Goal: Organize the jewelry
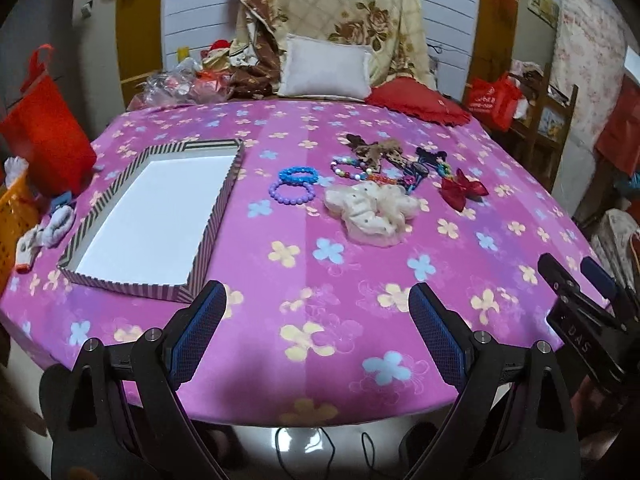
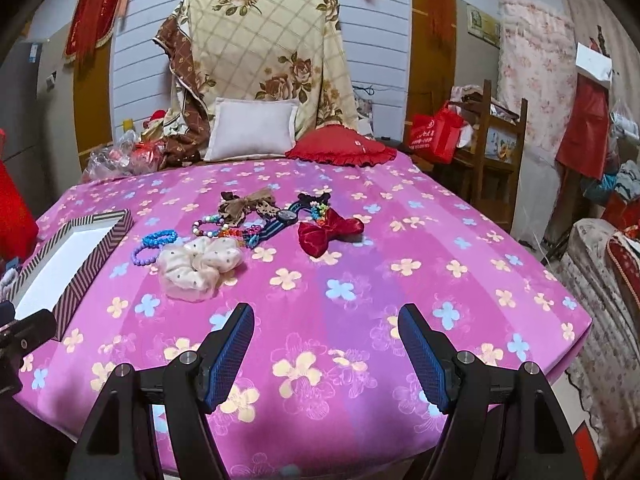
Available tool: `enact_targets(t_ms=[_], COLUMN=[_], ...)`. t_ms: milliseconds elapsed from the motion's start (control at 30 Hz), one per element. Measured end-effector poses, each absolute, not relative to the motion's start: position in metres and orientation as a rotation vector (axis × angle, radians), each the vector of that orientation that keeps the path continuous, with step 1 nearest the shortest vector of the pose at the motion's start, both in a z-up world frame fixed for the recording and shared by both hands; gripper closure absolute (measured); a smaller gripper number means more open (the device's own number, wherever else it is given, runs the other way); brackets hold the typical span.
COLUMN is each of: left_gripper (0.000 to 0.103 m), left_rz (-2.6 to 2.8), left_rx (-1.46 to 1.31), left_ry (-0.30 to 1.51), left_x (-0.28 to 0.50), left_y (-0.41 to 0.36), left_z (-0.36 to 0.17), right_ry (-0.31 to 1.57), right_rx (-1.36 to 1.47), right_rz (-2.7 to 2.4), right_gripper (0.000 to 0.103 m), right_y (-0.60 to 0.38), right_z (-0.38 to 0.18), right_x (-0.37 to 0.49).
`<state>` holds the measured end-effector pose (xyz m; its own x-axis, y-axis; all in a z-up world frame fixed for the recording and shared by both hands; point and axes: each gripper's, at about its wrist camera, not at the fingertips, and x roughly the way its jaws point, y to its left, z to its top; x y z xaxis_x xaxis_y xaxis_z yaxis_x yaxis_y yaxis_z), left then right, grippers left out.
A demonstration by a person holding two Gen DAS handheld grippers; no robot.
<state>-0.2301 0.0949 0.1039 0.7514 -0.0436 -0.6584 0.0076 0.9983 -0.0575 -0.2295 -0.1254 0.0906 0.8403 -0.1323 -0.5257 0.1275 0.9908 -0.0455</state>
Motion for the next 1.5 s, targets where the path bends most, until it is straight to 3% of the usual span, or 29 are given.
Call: enact_targets(t_ms=[700, 1033, 1500], left_gripper=[0.01, 0.01, 0.01], left_rz=[0.043, 0.086, 0.048], left_rx=[-0.048, 0.055, 0.086], left_ry=[0.724, 0.751, 0.848], left_x=[-0.225, -0.195, -0.159], left_y=[0.115, 0.129, 0.115], left_z=[0.097, 0.09, 0.063], right_ry=[0.633, 0.608, 0.717], right_rx=[-0.054, -0.064, -0.076], right_rz=[-0.107, -0.083, -0.034], right_gripper=[0.031, 0.031, 0.031], right_y=[-0.11, -0.104, -0.108], right_z=[0.075, 0.095, 0.048], right_x=[-0.218, -0.162, -0.13])
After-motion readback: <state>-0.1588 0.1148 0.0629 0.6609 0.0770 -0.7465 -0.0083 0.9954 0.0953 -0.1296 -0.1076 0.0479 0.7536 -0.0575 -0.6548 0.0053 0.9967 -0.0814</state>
